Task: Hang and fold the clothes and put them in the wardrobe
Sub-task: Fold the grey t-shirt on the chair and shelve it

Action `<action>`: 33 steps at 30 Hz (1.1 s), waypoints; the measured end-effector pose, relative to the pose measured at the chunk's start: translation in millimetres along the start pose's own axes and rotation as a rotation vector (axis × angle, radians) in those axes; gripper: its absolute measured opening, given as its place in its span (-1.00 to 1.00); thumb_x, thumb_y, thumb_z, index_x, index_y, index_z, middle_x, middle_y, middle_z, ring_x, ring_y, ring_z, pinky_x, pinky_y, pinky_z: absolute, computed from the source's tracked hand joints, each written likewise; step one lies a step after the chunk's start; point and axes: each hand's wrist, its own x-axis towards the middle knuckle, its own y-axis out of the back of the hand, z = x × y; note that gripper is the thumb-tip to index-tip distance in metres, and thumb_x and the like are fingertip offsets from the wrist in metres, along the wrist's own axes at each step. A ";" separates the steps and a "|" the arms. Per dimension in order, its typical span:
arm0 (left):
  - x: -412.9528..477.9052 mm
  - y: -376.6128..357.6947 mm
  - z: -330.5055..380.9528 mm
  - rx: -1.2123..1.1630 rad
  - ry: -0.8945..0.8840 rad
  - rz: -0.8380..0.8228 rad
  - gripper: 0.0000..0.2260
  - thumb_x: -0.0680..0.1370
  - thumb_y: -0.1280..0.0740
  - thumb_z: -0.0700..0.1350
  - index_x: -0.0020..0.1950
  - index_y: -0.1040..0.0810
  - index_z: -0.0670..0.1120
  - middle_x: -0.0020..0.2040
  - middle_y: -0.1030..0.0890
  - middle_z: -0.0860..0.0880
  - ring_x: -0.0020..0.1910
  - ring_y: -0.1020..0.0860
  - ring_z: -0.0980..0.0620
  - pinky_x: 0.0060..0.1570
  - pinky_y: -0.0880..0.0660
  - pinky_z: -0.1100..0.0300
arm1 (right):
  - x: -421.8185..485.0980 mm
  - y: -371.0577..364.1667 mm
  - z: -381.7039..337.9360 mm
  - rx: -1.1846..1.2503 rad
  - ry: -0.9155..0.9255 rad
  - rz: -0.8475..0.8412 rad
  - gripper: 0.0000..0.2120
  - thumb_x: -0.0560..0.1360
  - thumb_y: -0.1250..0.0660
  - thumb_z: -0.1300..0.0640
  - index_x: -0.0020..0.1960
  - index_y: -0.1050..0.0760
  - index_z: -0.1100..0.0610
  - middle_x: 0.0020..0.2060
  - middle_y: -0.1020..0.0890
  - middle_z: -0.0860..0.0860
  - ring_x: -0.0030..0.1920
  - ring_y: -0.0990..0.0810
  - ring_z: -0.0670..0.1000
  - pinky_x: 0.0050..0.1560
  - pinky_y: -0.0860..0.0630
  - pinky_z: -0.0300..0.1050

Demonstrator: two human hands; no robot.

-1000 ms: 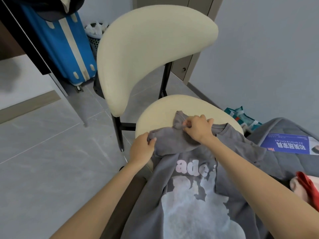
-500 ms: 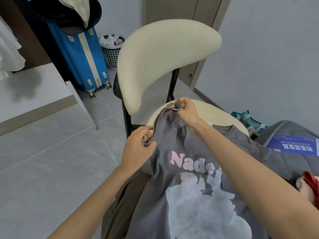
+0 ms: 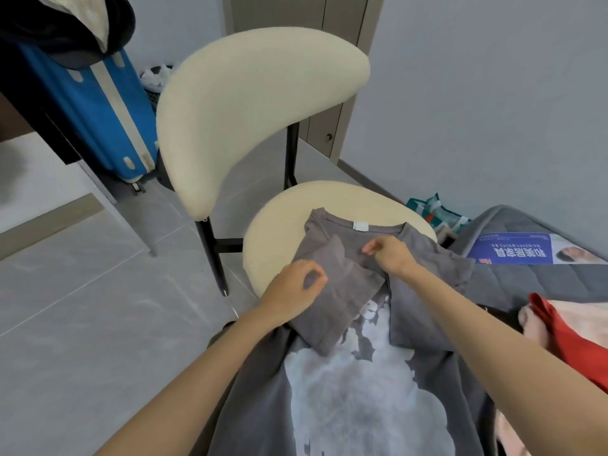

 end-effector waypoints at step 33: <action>27.9 34.0 -74.7 0.053 0.639 0.017 -0.90 0.59 -0.23 -0.14 0.08 -0.42 -0.10 0.00 -0.55 -0.06 0.05 -0.54 -0.10 0.07 -0.51 0.03 | 68.4 -36.2 -66.2 -0.255 0.078 -0.401 -0.81 0.49 -0.33 0.18 0.05 -0.61 0.24 0.02 -0.65 0.11 0.08 -0.59 0.11 0.08 -0.51 -0.09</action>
